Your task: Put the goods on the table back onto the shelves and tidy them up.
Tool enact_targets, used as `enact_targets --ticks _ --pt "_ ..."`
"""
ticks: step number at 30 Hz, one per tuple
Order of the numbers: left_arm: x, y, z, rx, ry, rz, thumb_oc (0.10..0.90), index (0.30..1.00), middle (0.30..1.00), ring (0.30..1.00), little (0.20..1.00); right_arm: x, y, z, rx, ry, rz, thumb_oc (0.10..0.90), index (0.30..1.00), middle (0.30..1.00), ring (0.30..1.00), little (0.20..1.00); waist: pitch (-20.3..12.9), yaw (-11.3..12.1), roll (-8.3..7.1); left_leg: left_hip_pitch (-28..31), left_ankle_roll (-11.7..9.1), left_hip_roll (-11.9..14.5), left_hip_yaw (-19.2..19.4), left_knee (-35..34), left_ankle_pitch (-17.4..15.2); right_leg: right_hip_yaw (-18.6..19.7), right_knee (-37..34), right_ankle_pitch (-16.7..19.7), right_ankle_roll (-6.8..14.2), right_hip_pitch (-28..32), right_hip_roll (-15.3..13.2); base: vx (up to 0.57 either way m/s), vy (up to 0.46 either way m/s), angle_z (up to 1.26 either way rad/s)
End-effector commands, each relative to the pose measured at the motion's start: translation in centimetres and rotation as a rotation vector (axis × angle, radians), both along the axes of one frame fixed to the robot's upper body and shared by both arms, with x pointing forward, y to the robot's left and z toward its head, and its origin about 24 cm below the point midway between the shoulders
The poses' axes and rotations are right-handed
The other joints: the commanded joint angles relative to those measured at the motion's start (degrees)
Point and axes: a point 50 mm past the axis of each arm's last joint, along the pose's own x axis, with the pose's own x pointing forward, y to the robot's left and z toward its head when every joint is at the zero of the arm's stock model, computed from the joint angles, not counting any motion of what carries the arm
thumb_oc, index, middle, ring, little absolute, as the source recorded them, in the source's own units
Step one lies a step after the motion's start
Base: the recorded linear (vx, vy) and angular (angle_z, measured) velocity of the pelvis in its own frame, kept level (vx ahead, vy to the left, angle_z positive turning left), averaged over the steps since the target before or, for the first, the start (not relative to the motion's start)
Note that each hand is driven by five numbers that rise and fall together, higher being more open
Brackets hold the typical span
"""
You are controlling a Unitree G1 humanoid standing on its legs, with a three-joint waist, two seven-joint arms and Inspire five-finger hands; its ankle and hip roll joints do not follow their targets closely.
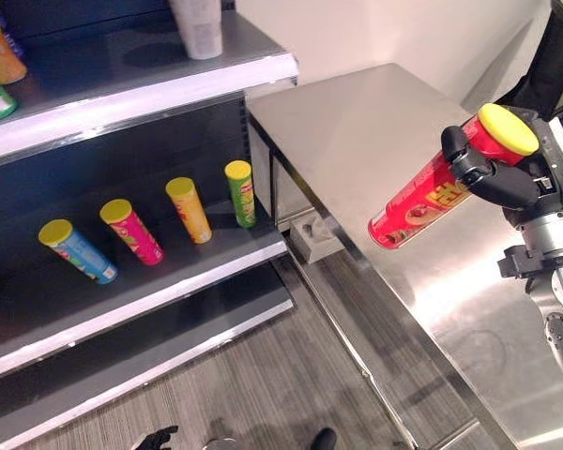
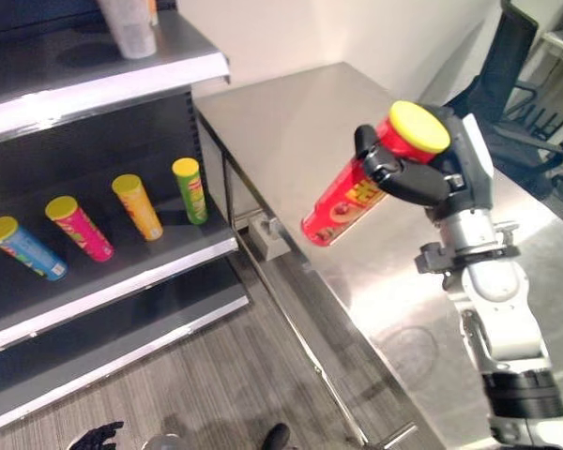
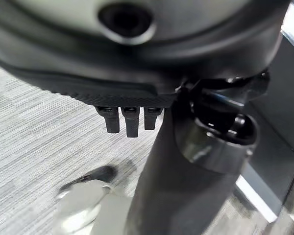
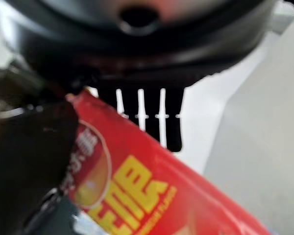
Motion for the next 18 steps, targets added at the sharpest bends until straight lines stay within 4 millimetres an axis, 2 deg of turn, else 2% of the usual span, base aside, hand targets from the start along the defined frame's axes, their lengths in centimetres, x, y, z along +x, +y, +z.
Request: enact_targets --ticks 1,2,3,4,5,6,7,8,9,10,11,12,13,14,15,16,17,18 --pt "5.0 -1.8 1.6 -0.043 -0.188 -0.131 0.8 0.9 0.9 0.9 0.9 -0.9 -0.2 6.9 0.03 -0.345 -0.013 0.4 0.3 0.3 0.3 0.3 -7.54 -1.15 0.55 9.58 5.78 -2.47 3.32 -28.96 -1.8 0.18 -3.38 6.79 12.2 -10.13 -4.62 -0.53 0.531 1.85" --pt "5.9 -1.9 1.9 -0.041 -0.213 -0.141 0.8 0.9 0.9 0.9 0.9 -0.8 -0.3 6.2 0.028 -0.33 -0.042 0.4 0.3 0.3 0.3 0.3 -7.19 -1.39 0.33 9.53 6.87 -5.18 2.55 -33.84 -0.28 0.55 -3.53 10.37 14.3 -12.51 -7.3 -0.65 0.591 1.55" --pt "6.3 -1.5 2.3 -0.033 -0.234 -0.141 0.8 0.9 0.9 0.9 0.9 -0.5 0.1 5.9 0.023 -0.316 -0.039 0.4 0.3 0.3 0.3 0.3 -6.64 -0.72 -0.42 7.97 8.02 -7.55 1.68 -34.41 -0.53 1.11 -3.72 12.16 15.11 -13.67 -9.06 -0.53 0.395 0.78" --pt "6.3 -1.1 2.4 -0.026 -0.238 -0.125 0.8 0.9 0.9 0.9 0.9 -0.3 0.3 5.6 0.016 -0.304 -0.039 0.4 0.3 0.3 0.3 0.3 -6.44 -0.52 -0.81 7.42 8.42 -8.43 1.48 -34.41 -0.68 1.95 -3.67 12.94 15.37 -14.02 -9.54 -0.56 0.281 0.17" --pt "5.8 -0.4 2.5 -0.009 -0.23 -0.111 0.8 0.9 0.9 0.9 0.9 0.2 0.9 5.3 0.016 -0.294 -0.021 0.4 0.3 0.3 0.3 0.3 -5.33 -0.16 -0.74 6.41 9.61 -9.16 1.37 -34.41 0.0 5.15 -0.82 11.11 15.21 -14.47 -9.62 -0.33 0.136 -0.03" --pt "5.8 -0.4 2.5 -0.009 -0.231 -0.109 0.8 0.9 0.9 0.9 0.9 0.2 1.0 5.3 0.016 -0.294 -0.019 0.4 0.3 0.3 0.3 0.3 -5.24 -0.1 -0.81 6.51 9.64 -9.22 1.55 -34.41 -0.05 5.47 -0.16 10.71 15.21 -14.78 -9.79 -0.45 0.198 0.01" --pt "5.3 0.1 2.4 0.005 -0.214 -0.098 0.8 0.9 0.9 0.9 0.9 0.5 1.7 5.0 0.006 -0.279 0.015 0.4 0.3 0.3 0.3 0.3 -4.6 0.06 -0.53 5.36 11.02 -9.64 0.95 -34.41 1.1 10.39 5.59 7.31 14.5 -13.91 -8.87 -0.19 0.089 0.11" --pt "5.3 0.1 2.4 0.005 -0.214 -0.096 0.8 0.9 0.9 0.9 0.9 0.5 1.7 5.1 0.006 -0.279 0.016 0.4 0.3 0.3 0.3 0.3 -4.52 0.17 -0.6 5.49 11.03 -9.71 1.13 -34.41 1.03 10.72 6.23 6.89 14.51 -14.2 -9.03 -0.37 0.107 0.01" --pt "4.8 0.5 2.3 0.015 -0.2 -0.09 0.8 0.9 0.9 0.9 0.9 0.5 2.1 5.1 -0.003 -0.276 0.039 0.4 0.3 0.3 0.3 0.3 -4.1 0.28 -0.83 3.91 11.98 -10.09 1.23 -34.41 3.3 12.87 9.86 5.42 13.0 -13.57 -8.42 -0.25 0.028 -0.17" --pt "4.5 0.7 2.3 0.019 -0.193 -0.079 0.8 0.9 0.9 0.9 0.9 0.5 2.3 5.0 -0.012 -0.27 0.055 0.4 0.3 0.3 0.3 0.3 -4.15 0.66 -0.87 3.33 12.41 -10.07 1.22 -34.41 4.03 15.12 13.01 3.07 12.33 -13.26 -7.78 -0.4 0.001 -0.08" --pt "3.7 1.3 2.1 0.03 -0.169 -0.053 0.8 0.9 0.9 0.9 0.9 0.5 2.9 5.0 -0.039 -0.253 0.092 0.4 0.3 0.3 0.3 0.3 -4.43 1.35 -0.88 1.47 12.93 -9.77 0.5 -34.11 5.73 18.31 17.94 -0.72 11.88 -11.33 -5.46 -0.22 -0.019 -0.12" --pt "3.7 1.3 2.1 0.03 -0.168 -0.053 0.8 0.9 0.9 0.9 0.9 0.5 2.9 5.0 -0.039 -0.253 0.092 0.4 0.3 0.3 0.3 0.3 -4.44 1.4 -0.97 1.49 12.92 -9.86 0.57 -34.11 5.7 18.45 18.29 -0.94 11.89 -11.53 -5.59 -0.27 -0.131 0.13" --pt "3.5 1.5 2.2 0.037 -0.163 -0.039 0.8 0.9 0.9 0.9 0.9 0.3 3.3 4.8 -0.062 -0.25 0.109 0.4 0.3 0.3 0.3 0.3 -4.6 2.1 -1.63 -0.23 12.88 -9.48 -0.61 -33.63 6.87 21.82 19.91 -3.58 11.59 -9.97 -2.56 -0.16 -0.197 0.14" --pt "4.0 1.6 2.5 0.036 -0.19 -0.034 0.8 0.9 0.9 0.9 0.9 0.3 3.7 4.7 -0.069 -0.239 0.132 0.4 0.3 0.3 0.3 0.3 -4.56 2.66 -2.46 -1.36 12.44 -9.49 -1.3 -33.28 7.26 22.83 15.24 -6.02 10.35 -7.79 -0.86 -0.17 -0.199 0.35" --pt "4.0 1.6 2.5 0.036 -0.19 -0.034 0.8 0.9 0.9 0.9 0.9 0.3 3.7 4.8 -0.068 -0.24 0.132 0.4 0.3 0.3 0.3 0.3 -4.61 2.61 -2.37 -1.56 12.4 -9.33 -1.36 -33.19 7.39 22.7 14.7 -5.62 10.22 -7.67 -0.64 -0.1 -0.217 0.21" --pt "4.0 1.7 2.6 0.037 -0.194 -0.031 0.8 0.9 0.9 0.9 0.9 0.2 4.1 4.6 -0.065 -0.243 0.152 0.4 0.3 0.3 0.3 0.3 -5.14 3.44 -3.65 -2.97 11.69 -9.34 -2.29 -32.35 7.86 22.38 8.96 -7.4 9.06 -4.45 0.63 -0.16 -0.258 0.08" --pt "4.2 1.6 2.6 0.025 -0.212 -0.007 0.8 0.9 0.9 0.9 0.9 0.5 5.1 4.2 -0.078 -0.223 0.193 0.4 0.3 0.3 0.3 0.3 -5.35 4.3 -4.4 -5.28 10.55 -8.46 -2.98 -31.22 9.42 22.42 3.98 -7.5 8.47 -2.75 2.57 -0.15 -0.26 0.05" --pt "4.2 1.6 2.6 0.025 -0.213 -0.005 0.8 0.9 0.9 0.9 0.9 0.5 5.2 4.3 -0.078 -0.223 0.194 0.4 0.3 0.3 0.3 0.3 -5.51 4.16 -4.35 -5.54 10.47 -8.32 -3.05 -31.06 9.39 22.35 3.58 -7.25 8.37 -2.74 2.75 -0.16 -0.21 0.07"
